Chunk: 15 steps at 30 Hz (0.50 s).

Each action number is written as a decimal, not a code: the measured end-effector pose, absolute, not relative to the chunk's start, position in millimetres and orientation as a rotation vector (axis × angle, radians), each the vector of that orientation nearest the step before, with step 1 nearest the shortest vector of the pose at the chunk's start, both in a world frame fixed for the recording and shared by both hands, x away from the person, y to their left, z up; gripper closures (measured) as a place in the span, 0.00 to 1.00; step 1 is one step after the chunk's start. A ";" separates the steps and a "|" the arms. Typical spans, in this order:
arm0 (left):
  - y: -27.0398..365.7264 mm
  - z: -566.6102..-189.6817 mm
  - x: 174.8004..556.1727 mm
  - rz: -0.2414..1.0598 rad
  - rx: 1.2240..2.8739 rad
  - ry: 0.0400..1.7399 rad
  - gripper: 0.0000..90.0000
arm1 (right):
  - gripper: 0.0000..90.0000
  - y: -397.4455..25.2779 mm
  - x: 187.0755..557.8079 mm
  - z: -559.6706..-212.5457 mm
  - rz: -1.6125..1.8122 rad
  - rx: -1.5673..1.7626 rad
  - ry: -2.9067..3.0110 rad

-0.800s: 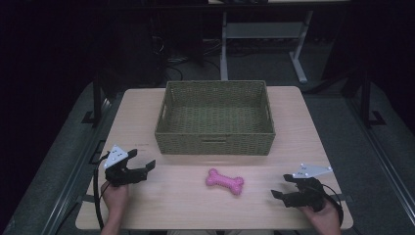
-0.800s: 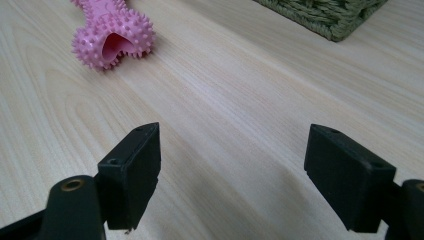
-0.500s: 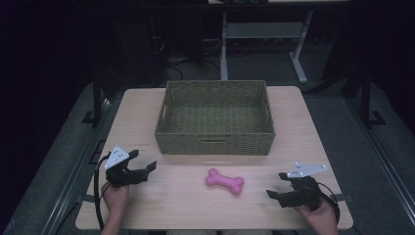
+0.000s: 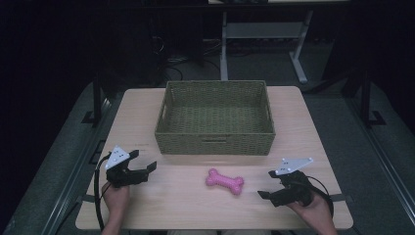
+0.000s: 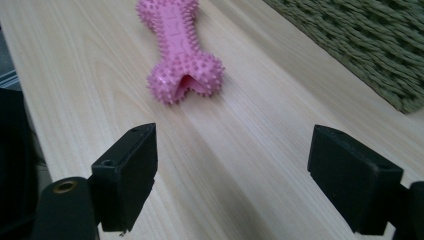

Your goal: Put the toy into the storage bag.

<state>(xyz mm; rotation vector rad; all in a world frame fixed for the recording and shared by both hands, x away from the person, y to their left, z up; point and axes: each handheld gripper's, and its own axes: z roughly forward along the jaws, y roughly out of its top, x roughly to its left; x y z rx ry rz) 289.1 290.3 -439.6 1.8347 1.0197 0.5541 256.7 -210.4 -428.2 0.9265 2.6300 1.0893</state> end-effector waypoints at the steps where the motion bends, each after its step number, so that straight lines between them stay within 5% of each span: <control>1: 290.3 -439.6 289.1 0.554 1.835 1.020 0.15 | 0.22 -210.4 256.7 -428.2 1.089 0.926 2.630; 15: 291.3 -439.1 289.0 0.561 1.825 1.015 0.15 | 0.21 -175.3 271.4 -416.2 0.995 0.798 2.791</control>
